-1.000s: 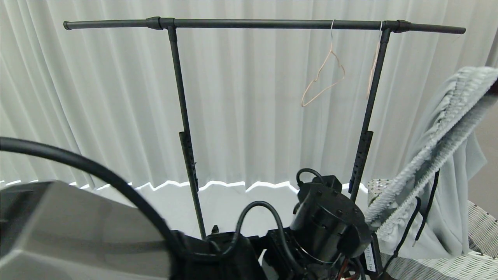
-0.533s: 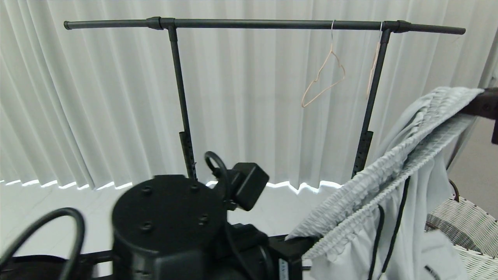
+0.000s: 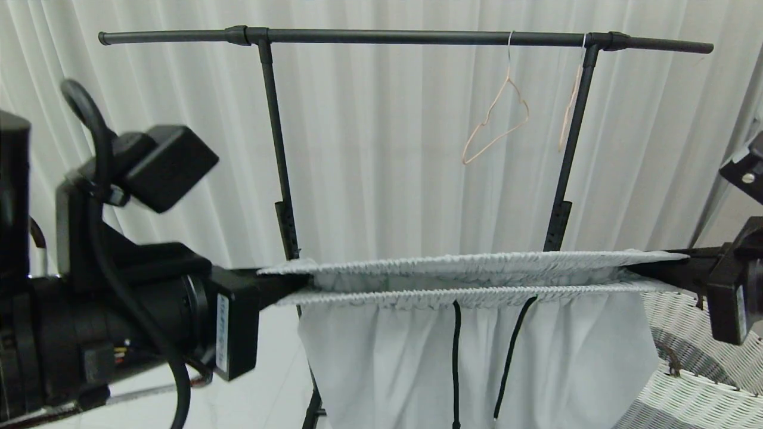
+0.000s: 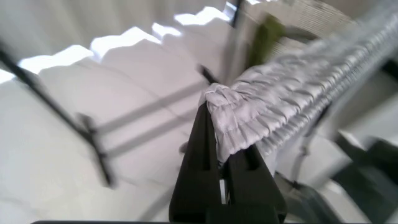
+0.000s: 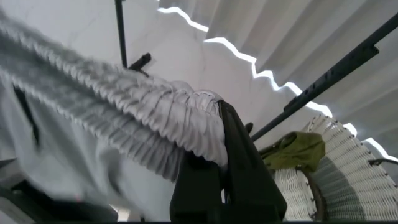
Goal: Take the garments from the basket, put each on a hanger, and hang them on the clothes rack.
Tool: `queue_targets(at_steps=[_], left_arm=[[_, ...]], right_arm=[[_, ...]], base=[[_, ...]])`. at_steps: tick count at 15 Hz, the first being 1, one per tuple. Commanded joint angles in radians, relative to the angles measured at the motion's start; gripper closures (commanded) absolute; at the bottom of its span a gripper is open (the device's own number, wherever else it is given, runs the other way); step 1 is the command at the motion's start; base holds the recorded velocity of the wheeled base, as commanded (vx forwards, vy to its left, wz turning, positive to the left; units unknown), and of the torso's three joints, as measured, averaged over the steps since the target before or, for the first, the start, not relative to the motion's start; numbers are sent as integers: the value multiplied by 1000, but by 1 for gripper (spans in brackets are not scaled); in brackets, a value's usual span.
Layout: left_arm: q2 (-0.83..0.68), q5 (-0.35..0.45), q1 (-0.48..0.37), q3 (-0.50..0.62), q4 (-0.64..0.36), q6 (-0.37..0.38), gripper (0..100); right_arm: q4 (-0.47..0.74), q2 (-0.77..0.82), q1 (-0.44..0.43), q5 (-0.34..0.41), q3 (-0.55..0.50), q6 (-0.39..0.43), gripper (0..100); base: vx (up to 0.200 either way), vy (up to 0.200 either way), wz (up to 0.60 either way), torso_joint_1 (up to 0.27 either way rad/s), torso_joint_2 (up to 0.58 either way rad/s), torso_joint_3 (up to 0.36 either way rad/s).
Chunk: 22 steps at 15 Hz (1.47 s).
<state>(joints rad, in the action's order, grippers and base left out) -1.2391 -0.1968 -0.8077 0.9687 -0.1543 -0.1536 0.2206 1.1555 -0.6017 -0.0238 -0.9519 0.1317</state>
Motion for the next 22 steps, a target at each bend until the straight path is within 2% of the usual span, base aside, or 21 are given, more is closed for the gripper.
queue_targets(at_steps=[1,3,7,9,10,13,15,17,18,20,22], left_arm=[[-6,-21,33,71,-1,54,100],[-25,-21,33,125,1,103,100],[-100,-29,59,260,-1,111,100],[-102,-66,39,188,-1,117,100],[-109,-82,21,193,1,135,100],[-134,-85,18,295,4,141,100],[-132,-82,16,315,4,141,100],[-146,-82,15,347,24,140,100],[-166,-82,2,378,42,138,100],[-207,-82,-21,426,79,137,100],[-237,-82,-25,444,88,138,100]], right_arm=[[-3,-30,-9,-2,15,0,100],[-46,-13,-9,-4,-14,0,100],[-73,53,-7,-42,-159,-1,100],[-60,47,-9,-54,-142,0,100],[-64,53,-9,-54,-151,0,100],[-60,85,-13,-54,-248,2,100],[-30,87,-13,-56,-298,2,100],[115,49,-20,-42,-349,3,100],[210,21,-36,-10,-381,3,100],[413,-37,-76,101,-438,2,100],[499,-71,-132,196,-441,2,100]], base=[[0,0,0,0,0,0],[0,0,0,0,0,0],[0,0,0,0,0,0],[0,0,0,0,0,0],[0,0,0,0,0,0],[0,0,0,0,0,0],[0,0,0,0,0,0],[0,0,0,0,0,0],[0,0,0,0,0,0],[0,0,0,0,0,0],[0,0,0,0,0,0]])
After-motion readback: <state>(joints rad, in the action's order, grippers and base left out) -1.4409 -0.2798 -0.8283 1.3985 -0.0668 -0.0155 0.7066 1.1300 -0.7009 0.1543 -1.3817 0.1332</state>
